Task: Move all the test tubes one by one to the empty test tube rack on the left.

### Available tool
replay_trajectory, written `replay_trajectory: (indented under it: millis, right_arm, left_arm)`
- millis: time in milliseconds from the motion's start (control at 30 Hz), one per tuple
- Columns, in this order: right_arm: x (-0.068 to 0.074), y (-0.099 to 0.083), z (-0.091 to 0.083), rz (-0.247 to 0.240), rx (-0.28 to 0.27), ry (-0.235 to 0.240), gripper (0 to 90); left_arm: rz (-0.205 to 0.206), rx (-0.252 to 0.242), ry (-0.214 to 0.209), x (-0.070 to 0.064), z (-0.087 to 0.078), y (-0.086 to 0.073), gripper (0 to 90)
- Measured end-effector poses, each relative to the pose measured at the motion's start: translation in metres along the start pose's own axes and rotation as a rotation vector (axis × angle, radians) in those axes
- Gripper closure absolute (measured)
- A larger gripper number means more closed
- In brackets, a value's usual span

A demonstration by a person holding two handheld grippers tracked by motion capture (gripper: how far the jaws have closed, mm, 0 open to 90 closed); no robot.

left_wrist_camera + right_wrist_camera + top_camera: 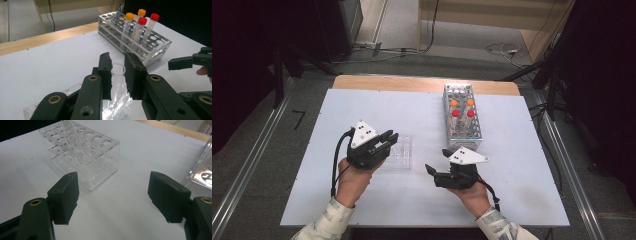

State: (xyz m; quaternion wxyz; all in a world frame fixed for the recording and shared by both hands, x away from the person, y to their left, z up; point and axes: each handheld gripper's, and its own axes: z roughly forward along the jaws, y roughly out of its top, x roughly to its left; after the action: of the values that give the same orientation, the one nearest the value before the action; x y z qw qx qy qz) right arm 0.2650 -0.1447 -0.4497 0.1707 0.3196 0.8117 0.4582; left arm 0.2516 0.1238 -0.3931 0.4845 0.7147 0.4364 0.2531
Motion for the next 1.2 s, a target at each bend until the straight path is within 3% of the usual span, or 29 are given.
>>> replay_trajectory:
  millis: [600, 800, 1200]
  right_arm:
    - [0.000, 0.000, 0.000, -0.008, 0.000, 0.000, 23.9]
    - [0.000, 0.000, -0.001, -0.009, -0.002, -0.001, 24.3]
    - [0.000, 0.000, 0.000, -0.010, 0.002, -0.003, 24.3]
  left_arm:
    - [0.074, 0.050, 0.035, -0.011, 0.014, -0.016, 76.2]
    - [0.081, 0.071, 0.044, -0.013, 0.019, -0.023, 75.6]
    - [0.043, 0.072, 0.018, -0.009, 0.019, -0.024, 72.7]
